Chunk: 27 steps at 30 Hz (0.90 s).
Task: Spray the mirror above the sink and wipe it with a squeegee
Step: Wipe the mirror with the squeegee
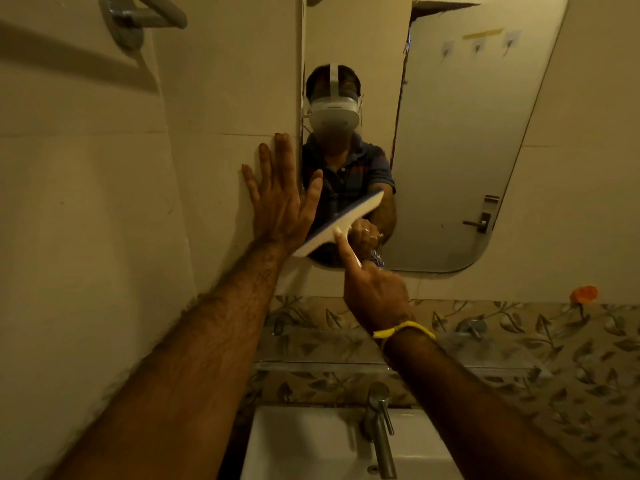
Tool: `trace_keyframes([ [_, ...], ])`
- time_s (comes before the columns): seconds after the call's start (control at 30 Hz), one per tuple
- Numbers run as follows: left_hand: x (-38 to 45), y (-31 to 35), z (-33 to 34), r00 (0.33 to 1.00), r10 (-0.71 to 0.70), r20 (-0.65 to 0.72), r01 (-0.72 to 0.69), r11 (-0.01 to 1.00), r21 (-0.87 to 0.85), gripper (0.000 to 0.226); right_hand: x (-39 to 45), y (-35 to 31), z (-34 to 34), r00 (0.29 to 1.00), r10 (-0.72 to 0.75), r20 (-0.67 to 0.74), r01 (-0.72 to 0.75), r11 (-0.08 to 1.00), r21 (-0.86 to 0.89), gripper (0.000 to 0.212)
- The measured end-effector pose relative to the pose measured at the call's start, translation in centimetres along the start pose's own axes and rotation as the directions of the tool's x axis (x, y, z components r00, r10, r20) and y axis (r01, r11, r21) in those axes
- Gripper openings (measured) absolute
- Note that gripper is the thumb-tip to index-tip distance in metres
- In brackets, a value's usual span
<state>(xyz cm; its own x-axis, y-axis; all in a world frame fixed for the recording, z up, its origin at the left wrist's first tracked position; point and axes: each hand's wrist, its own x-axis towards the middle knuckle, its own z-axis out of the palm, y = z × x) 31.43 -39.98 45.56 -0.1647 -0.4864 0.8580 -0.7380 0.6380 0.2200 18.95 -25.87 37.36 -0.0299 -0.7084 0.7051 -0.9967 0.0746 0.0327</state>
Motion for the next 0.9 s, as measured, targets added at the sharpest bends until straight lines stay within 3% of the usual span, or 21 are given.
trace_keyframes([
  [0.23, -0.5, 1.3, 0.4, 0.996, -0.087, 0.024, 0.082, 0.984, 0.158, 0.083, -3.8, 2.6, 0.5, 0.992, 0.078, 0.097, -0.074, 0.996, -0.041, 0.071],
  [0.47, -1.0, 1.9, -0.4, 0.99, -0.101, 0.095, 0.095, 0.993, 0.064, 0.086, -6.9, 5.0, 0.0, 0.945, 0.263, 0.192, -0.245, 0.963, -0.116, 0.067],
  [0.57, -1.4, 2.6, -0.7, 0.983, -0.13, 0.132, 0.125, 0.991, 0.042, 0.088, -7.6, 6.5, -1.0, 0.903, 0.362, 0.231, -0.36, 0.932, -0.049, 0.061],
  [0.7, -1.7, 3.2, -0.8, 0.976, -0.153, 0.157, 0.147, 0.988, 0.049, 0.09, -6.5, 5.5, -3.3, 0.963, 0.262, 0.063, -0.266, 0.961, 0.072, 0.059],
  [0.8, -1.6, 3.6, -1.0, 0.967, -0.17, 0.19, 0.169, 0.985, 0.024, 0.092, -3.1, 4.8, -4.6, 0.962, 0.255, -0.097, -0.238, 0.959, 0.156, 0.056],
  [0.9, -1.5, 3.5, -1.4, 0.968, -0.167, 0.186, 0.179, 0.983, -0.046, 0.091, 0.4, 4.5, -6.3, 0.953, 0.251, -0.17, -0.216, 0.956, 0.2, 0.054],
])
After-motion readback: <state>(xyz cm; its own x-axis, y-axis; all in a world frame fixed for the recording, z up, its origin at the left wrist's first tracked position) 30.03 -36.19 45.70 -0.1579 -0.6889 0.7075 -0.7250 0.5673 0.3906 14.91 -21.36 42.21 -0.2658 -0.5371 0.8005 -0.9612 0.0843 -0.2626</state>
